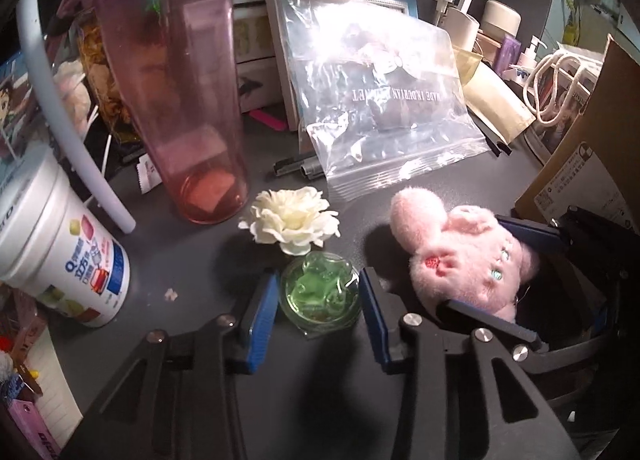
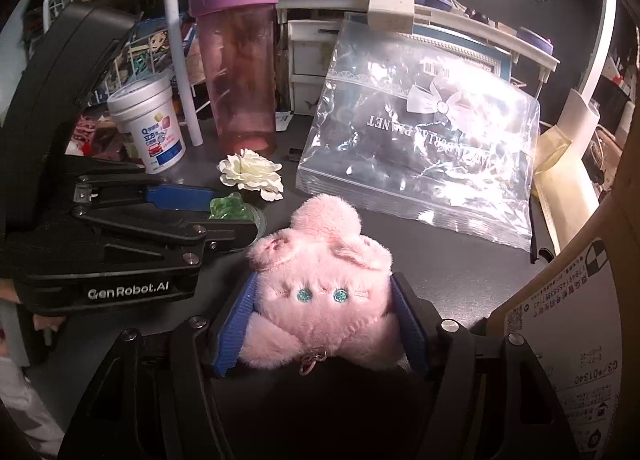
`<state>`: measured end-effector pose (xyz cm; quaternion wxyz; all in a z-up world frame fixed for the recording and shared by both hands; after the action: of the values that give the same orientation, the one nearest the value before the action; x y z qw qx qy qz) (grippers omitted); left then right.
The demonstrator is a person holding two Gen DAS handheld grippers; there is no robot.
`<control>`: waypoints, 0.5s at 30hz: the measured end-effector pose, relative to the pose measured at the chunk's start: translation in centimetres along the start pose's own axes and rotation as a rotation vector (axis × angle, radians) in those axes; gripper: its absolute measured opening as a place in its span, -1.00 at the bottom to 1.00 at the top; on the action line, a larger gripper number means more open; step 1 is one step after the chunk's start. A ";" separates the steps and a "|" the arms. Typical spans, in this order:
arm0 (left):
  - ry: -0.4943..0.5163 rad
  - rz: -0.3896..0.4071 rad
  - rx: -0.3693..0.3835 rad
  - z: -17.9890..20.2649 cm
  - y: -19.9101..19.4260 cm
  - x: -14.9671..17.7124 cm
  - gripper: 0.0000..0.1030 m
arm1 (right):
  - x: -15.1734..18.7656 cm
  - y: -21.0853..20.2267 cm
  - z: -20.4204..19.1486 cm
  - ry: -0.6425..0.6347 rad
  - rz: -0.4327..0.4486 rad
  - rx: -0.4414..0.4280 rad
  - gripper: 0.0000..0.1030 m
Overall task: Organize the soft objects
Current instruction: 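Grasp the pink pig plush with the right tool while the left tool grasps the green jelly cup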
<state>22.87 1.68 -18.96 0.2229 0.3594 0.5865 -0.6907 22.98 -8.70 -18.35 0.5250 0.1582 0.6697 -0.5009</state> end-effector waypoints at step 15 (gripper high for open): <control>-0.023 0.046 -0.012 -1.6 -4.4 2.1 -0.34 | -0.7 -1.6 -1.9 -0.021 0.049 -0.056 0.03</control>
<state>18.68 4.36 -17.81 0.2473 0.3635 0.5798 -0.6859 21.05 -7.65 -17.05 0.5483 0.1547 0.6738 -0.4705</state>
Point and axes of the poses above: each gripper's, at about its wrist camera, not at the fingertips, and y roughly the way its jaws point, z to its right, x to its underside, the point moved 8 cm from there along y, roughly the way its jaws point, and after that the axes turned 13 degrees about z, right-handed, at the moved point
